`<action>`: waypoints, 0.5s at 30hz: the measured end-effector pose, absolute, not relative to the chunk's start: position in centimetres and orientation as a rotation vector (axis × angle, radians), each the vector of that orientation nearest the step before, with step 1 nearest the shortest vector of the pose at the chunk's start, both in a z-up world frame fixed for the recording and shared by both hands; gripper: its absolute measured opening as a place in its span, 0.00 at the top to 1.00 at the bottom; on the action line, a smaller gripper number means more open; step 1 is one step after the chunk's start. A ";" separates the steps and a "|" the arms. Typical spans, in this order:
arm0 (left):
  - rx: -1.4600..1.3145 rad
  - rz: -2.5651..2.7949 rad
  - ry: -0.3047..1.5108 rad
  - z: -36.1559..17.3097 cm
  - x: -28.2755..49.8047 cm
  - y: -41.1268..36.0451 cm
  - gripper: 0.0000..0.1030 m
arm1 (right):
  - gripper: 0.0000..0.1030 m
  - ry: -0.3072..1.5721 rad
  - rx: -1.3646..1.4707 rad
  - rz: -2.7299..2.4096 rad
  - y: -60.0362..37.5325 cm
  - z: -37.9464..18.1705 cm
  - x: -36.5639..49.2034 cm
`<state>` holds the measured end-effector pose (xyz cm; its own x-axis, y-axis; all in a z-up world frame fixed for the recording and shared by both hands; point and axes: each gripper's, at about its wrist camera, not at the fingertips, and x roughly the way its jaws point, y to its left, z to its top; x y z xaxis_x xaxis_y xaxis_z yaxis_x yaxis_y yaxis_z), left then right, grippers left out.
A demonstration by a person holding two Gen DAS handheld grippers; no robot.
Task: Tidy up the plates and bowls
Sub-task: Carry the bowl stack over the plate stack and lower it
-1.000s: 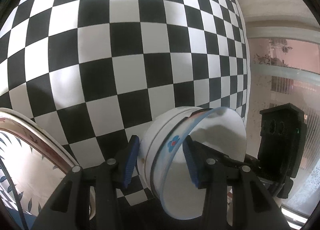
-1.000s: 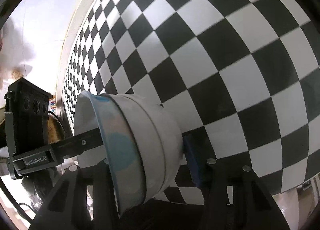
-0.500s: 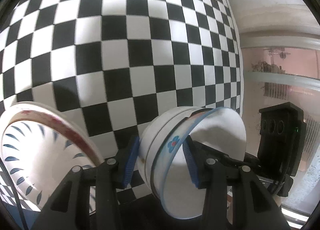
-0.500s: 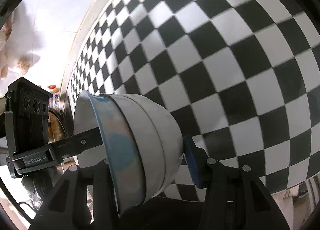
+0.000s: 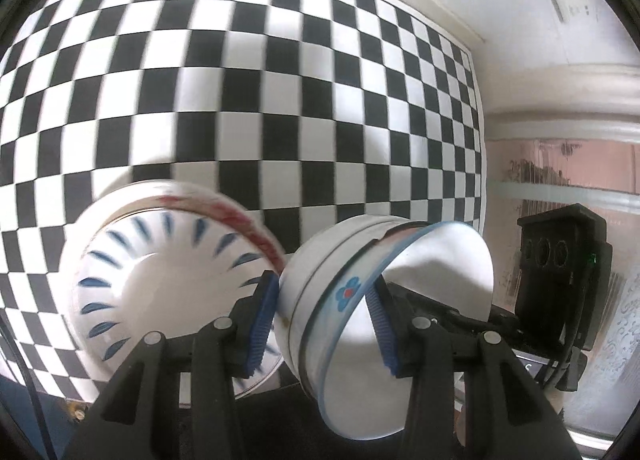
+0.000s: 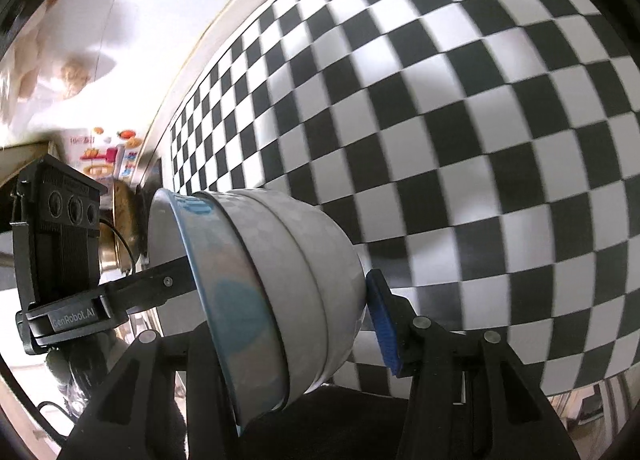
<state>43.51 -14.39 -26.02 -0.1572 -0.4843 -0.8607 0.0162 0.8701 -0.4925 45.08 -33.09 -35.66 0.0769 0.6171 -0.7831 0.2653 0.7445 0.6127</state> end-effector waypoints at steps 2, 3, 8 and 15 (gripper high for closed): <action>-0.381 -0.438 1.673 -25.8 43.4 -13.0 0.60 | 0.52 1.515 0.737 0.324 -31.6 -35.7 45.5; -0.389 -0.430 1.671 -25.8 43.4 -12.2 0.60 | 0.52 1.518 0.730 0.334 -31.0 -35.8 45.6; -0.420 -0.389 1.653 -25.7 43.1 -8.7 0.60 | 0.52 1.536 0.699 0.382 -27.4 -35.9 46.3; -0.463 -0.332 1.650 -26.7 42.3 -5.0 0.60 | 0.52 1.575 0.654 0.441 -23.3 -37.2 46.7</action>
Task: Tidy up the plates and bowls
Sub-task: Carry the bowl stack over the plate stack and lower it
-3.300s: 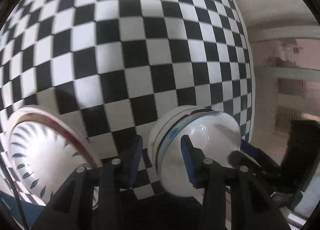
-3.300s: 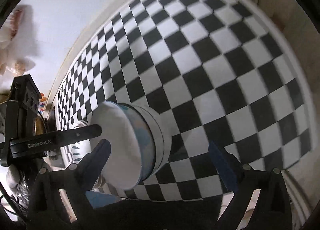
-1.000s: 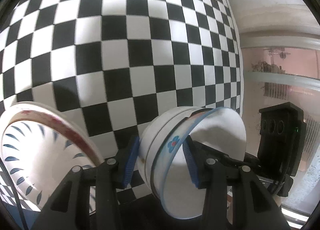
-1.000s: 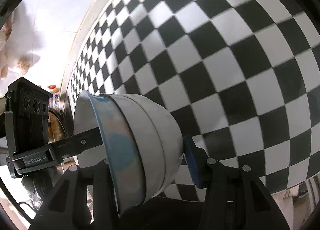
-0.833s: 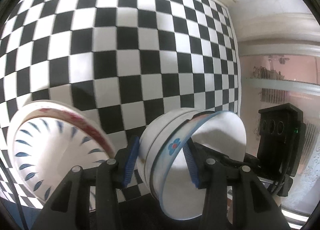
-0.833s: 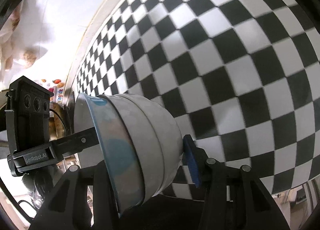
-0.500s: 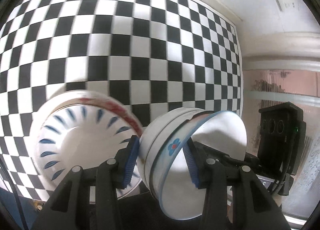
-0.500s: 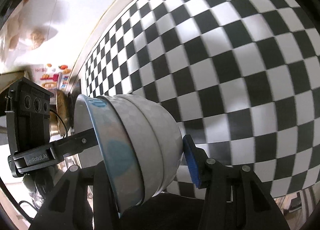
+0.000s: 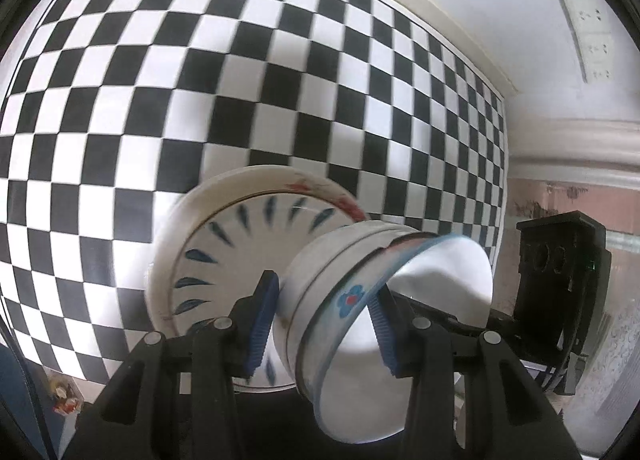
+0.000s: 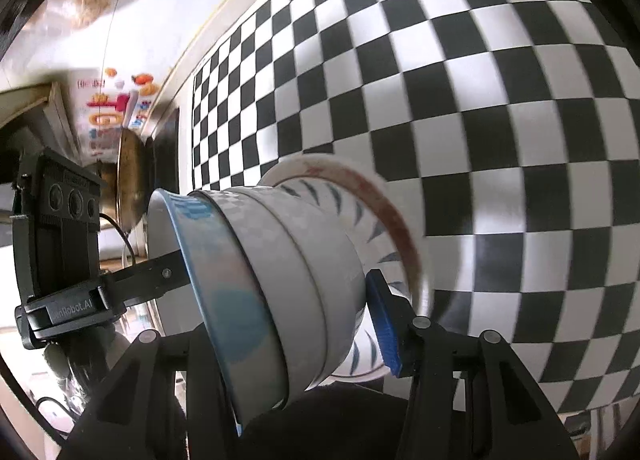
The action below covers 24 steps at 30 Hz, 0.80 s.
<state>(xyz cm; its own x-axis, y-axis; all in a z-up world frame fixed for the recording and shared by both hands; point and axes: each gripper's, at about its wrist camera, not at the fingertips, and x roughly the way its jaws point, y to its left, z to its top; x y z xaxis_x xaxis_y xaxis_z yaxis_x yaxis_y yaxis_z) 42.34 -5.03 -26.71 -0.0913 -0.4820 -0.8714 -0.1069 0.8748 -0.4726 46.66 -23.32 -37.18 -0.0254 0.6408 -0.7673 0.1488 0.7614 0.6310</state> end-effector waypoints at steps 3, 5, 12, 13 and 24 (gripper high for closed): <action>-0.473 -0.323 1.656 -27.3 42.1 -4.0 0.60 | 0.52 1.593 0.648 0.455 -22.4 -37.8 46.7; -0.479 -0.320 1.663 -27.8 42.0 -3.7 0.60 | 0.52 1.599 0.638 0.455 -21.8 -38.2 46.8; -0.505 -0.319 1.677 -28.8 41.9 -3.0 0.60 | 0.52 1.620 0.629 0.450 -21.1 -39.1 47.0; -0.507 -0.320 1.678 -28.7 41.8 -2.8 0.60 | 0.52 1.622 0.631 0.448 -21.1 -39.2 47.0; -0.500 -0.301 1.697 -29.6 41.5 -2.5 0.60 | 0.52 1.641 0.621 0.443 -20.3 -40.1 47.2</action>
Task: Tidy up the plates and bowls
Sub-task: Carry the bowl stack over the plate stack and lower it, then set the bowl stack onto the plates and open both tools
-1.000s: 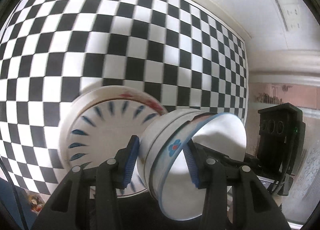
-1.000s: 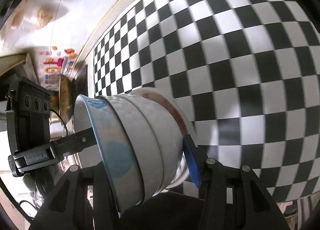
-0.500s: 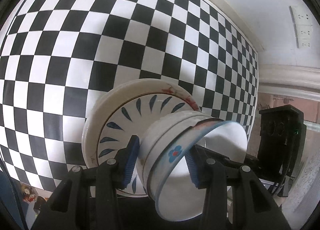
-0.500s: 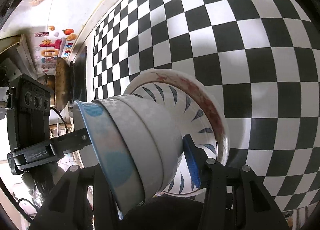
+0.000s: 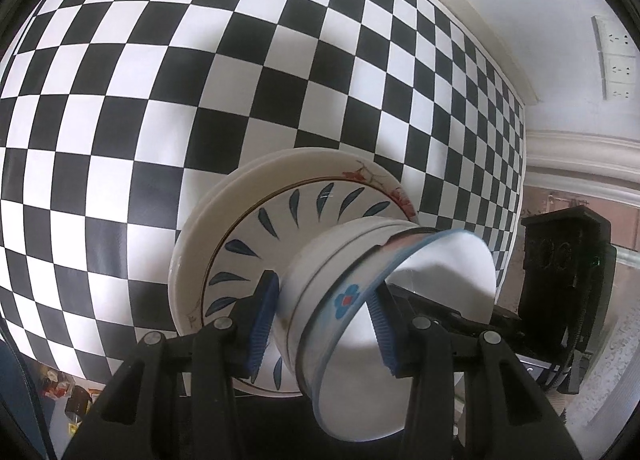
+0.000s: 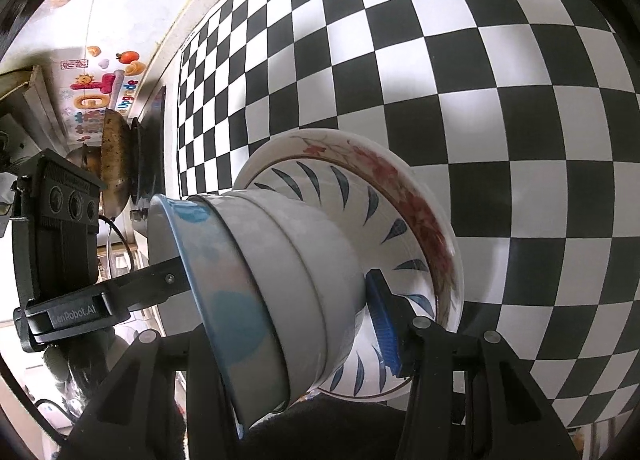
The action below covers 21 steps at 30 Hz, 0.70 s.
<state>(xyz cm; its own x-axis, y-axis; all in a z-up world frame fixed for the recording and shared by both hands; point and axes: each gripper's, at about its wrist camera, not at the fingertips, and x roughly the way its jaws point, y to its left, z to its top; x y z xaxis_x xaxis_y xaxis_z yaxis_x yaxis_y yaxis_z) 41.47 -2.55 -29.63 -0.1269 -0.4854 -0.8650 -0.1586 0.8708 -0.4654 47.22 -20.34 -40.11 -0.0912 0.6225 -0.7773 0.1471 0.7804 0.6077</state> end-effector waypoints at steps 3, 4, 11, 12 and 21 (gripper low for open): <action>-0.505 -0.294 1.703 -29.8 41.3 -2.4 0.60 | 0.52 1.647 0.615 0.444 -20.2 -40.3 47.2; -0.504 -0.293 1.705 -29.9 41.3 -2.3 0.60 | 0.52 1.649 0.615 0.444 -20.1 -40.4 47.1; -0.508 -0.281 1.714 -30.3 40.8 -2.1 0.60 | 0.52 1.659 0.609 0.441 -19.7 -40.8 47.0; -0.508 -0.281 1.714 -30.3 40.8 -2.1 0.60 | 0.52 1.660 0.612 0.440 -19.7 -40.8 46.9; -0.479 -0.276 1.697 -30.1 40.5 -2.2 0.60 | 0.52 1.644 0.593 0.426 -19.8 -40.6 47.0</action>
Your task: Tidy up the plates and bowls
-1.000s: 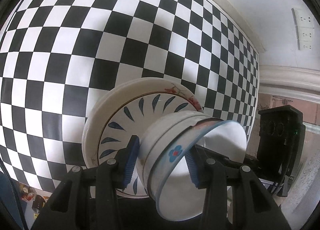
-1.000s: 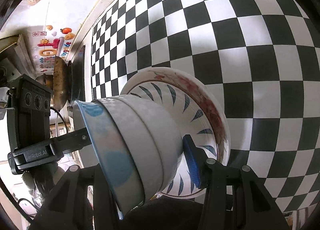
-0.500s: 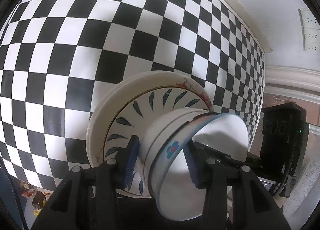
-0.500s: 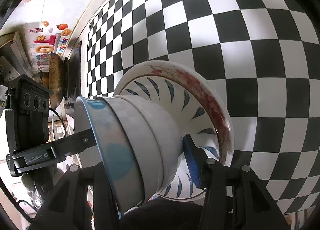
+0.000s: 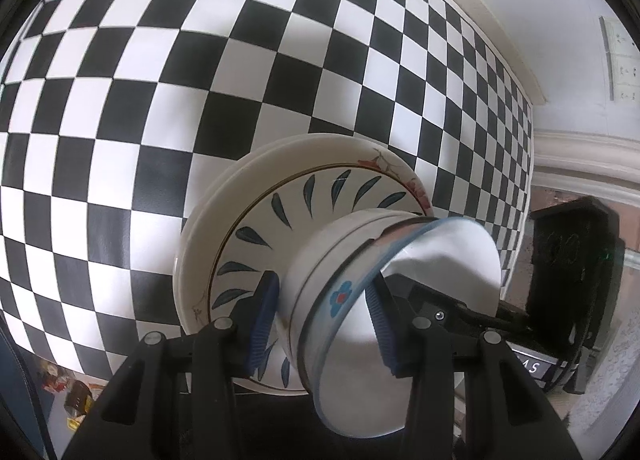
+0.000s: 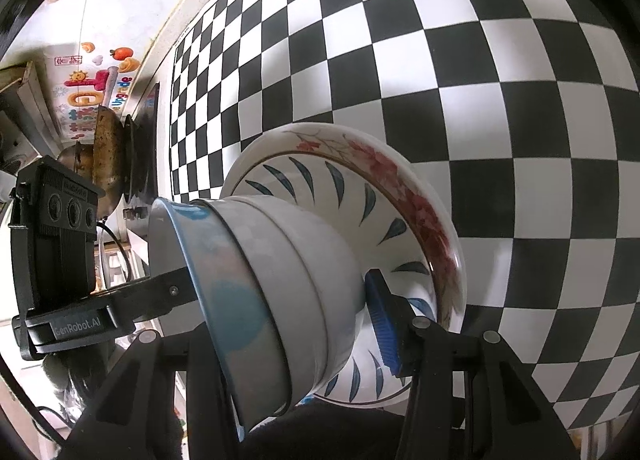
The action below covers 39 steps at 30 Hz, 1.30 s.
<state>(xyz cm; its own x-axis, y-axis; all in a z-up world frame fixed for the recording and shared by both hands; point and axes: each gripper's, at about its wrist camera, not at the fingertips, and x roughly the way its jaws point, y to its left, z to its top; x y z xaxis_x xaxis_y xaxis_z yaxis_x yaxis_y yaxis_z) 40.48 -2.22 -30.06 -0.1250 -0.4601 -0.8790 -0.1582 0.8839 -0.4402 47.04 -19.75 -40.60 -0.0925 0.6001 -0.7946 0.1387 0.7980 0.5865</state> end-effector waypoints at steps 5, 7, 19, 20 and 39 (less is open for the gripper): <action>-0.381 -0.245 1.644 -28.5 40.1 -2.9 0.60 | 0.52 1.631 0.529 0.408 -19.4 -39.9 46.9; -0.354 -0.221 1.627 -28.0 39.9 -2.9 0.60 | 0.52 1.620 0.500 0.401 -19.2 -39.3 46.8; -0.178 -0.091 1.478 -23.1 37.7 -2.7 0.54 | 0.20 1.470 0.239 0.289 -18.7 -32.5 45.0; -0.148 -0.091 1.448 -22.4 37.3 -2.9 0.48 | 0.14 1.451 0.232 0.281 -18.8 -32.0 44.7; -0.003 -0.012 1.118 -13.3 30.3 -2.6 0.03 | 0.00 1.059 0.049 0.030 -19.5 -19.5 36.0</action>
